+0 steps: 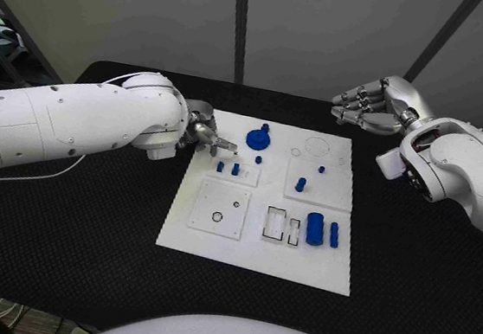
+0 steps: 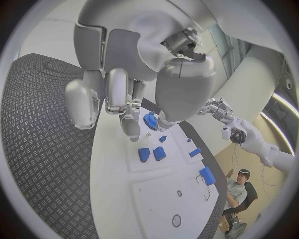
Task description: Assemble the parts on the task board
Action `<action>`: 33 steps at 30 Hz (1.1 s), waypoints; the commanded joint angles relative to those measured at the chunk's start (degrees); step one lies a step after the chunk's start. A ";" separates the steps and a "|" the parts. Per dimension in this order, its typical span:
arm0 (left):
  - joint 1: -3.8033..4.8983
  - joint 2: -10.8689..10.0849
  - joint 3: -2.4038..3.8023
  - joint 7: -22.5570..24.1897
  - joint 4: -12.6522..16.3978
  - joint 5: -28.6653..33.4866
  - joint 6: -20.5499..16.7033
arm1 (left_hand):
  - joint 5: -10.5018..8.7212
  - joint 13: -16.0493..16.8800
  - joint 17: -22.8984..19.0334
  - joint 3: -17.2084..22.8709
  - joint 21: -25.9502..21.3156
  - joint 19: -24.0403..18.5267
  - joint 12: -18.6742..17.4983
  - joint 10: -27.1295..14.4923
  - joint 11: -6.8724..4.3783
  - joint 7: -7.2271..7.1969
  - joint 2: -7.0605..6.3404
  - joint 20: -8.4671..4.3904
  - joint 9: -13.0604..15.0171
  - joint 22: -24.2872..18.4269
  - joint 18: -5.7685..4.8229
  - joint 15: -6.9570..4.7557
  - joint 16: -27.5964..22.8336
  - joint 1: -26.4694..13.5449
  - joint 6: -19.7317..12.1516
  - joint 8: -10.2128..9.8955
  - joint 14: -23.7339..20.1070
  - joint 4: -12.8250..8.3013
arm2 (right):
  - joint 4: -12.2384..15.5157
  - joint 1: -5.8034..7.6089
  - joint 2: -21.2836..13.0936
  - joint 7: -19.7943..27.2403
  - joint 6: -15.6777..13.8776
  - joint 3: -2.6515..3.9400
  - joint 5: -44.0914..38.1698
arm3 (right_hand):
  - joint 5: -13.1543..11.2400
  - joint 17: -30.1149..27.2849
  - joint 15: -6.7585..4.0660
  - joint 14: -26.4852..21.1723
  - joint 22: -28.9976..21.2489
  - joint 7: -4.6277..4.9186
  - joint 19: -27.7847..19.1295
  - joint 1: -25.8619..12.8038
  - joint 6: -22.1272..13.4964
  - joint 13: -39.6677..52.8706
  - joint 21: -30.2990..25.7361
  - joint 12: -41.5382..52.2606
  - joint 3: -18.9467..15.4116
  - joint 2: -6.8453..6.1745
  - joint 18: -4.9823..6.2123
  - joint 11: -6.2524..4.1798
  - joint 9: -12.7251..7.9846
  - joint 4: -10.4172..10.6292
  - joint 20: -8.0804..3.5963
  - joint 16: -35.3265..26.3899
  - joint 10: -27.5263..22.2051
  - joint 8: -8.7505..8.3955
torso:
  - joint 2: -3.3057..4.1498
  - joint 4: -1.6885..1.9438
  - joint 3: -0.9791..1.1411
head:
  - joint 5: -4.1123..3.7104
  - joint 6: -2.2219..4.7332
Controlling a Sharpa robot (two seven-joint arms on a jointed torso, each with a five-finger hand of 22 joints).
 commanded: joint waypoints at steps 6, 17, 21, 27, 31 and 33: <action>0.09 0.34 0.23 15.39 0.29 9.04 -11.28 | 0.75 -8.09 -33.32 -1.65 -36.12 -21.66 -11.56 -18.28 6.23 5.93 -0.52 4.71 -3.89 -20.33 5.23 6.10 -36.92 13.30 -11.35 -5.39 -21.88 -3.21 | -0.08 0.08 0.06 0.26 -0.15 0.04 -0.09 | 0.28 -0.07 0.02 -0.40 -0.11 -0.14 0.32 -0.63 -0.45 -0.08 -0.40 -0.08 0.21 -0.11 0.24 0.03 0.00 0.05 0.12 -0.14 -0.42 -0.08 | -0.03 0.02 0.09 | -0.36 0.25; -1.04 3.48 -0.37 33.41 -0.41 -6.41 -21.99 | -0.32 -22.88 -41.18 4.83 -41.84 -17.26 -21.63 -16.26 6.27 4.53 -2.93 5.55 -12.25 -26.74 6.55 5.77 -40.00 29.35 -8.09 -10.39 -18.93 -8.42 | -0.09 0.07 0.31 0.27 0.01 0.03 -0.09 | 0.35 -0.10 0.01 -0.43 -0.15 -0.16 0.33 -0.52 -0.48 -0.08 -0.46 -0.09 0.30 -0.04 0.25 0.01 0.00 -0.02 0.12 -0.15 -0.46 -0.08 | -0.06 -0.16 0.14 | -1.22 1.49; -1.42 4.52 -1.13 34.13 -1.13 -13.28 -21.74 | -0.51 -25.31 -39.77 5.44 -39.20 -14.17 -23.26 -14.71 5.87 4.08 -3.64 4.78 -13.70 -24.93 6.46 5.06 -35.20 29.09 -6.33 -11.59 -15.86 -8.37 | -0.05 0.07 0.42 0.13 0.27 0.03 -0.09 | 0.35 -0.10 0.01 -0.43 -0.15 -0.16 0.33 -0.52 -0.48 -0.08 -0.46 -0.09 0.30 -0.04 0.25 0.01 0.00 -0.02 0.12 -0.15 -0.46 -0.08 | 0.07 -0.17 0.09 | -1.34 1.79; -1.79 5.94 -2.16 32.50 -2.36 -21.59 -18.52 | -0.72 -28.22 -27.63 6.17 -30.27 -8.58 -25.85 -13.95 5.25 3.45 -4.69 3.92 -15.46 -18.46 5.69 4.47 -20.77 28.28 -4.80 -13.43 -8.17 -7.89 | -0.05 0.07 0.64 0.07 0.40 0.03 -0.09 | 0.39 -0.12 0.00 -0.45 -0.18 -0.17 0.34 -0.44 -0.48 -0.08 -0.50 -0.09 0.38 0.02 0.25 0.00 0.00 -0.06 0.12 -0.15 -0.48 -0.08 | 0.03 -0.06 0.10 | -1.55 1.85; -1.95 6.66 -2.42 31.56 -3.31 -24.45 -16.86 | -0.75 -29.40 -20.52 6.38 -18.84 -3.67 -27.06 -13.46 5.26 3.34 -4.97 3.72 -16.12 -10.75 3.96 4.29 -14.01 27.86 -3.89 -14.14 -4.44 -7.59 | -0.04 0.07 0.72 0.05 0.42 0.02 -0.10 | 0.39 -0.12 0.00 -0.45 -0.18 -0.17 0.34 -0.44 -0.48 -0.08 -0.50 -0.09 0.38 0.02 0.25 0.00 0.00 -0.06 0.12 -0.15 -0.48 -0.08 | 0.06 -0.07 0.09 | -1.54 1.88; -2.06 7.02 -2.48 31.22 -3.82 -25.40 -16.20 | -0.74 -29.87 -17.35 6.49 -14.11 -1.74 -27.56 -12.90 5.14 3.26 -5.09 3.60 -16.39 -7.54 3.25 4.18 -11.24 27.70 -3.35 -14.42 -2.89 -7.46 | -0.04 0.06 0.78 0.05 0.43 0.02 -0.10 | 0.39 -0.12 0.00 -0.45 -0.18 -0.17 0.34 -0.44 -0.48 -0.08 -0.50 -0.09 0.38 0.02 0.25 0.00 0.00 -0.06 0.12 -0.15 -0.48 -0.08 | 0.02 -0.04 0.08 | -1.55 1.87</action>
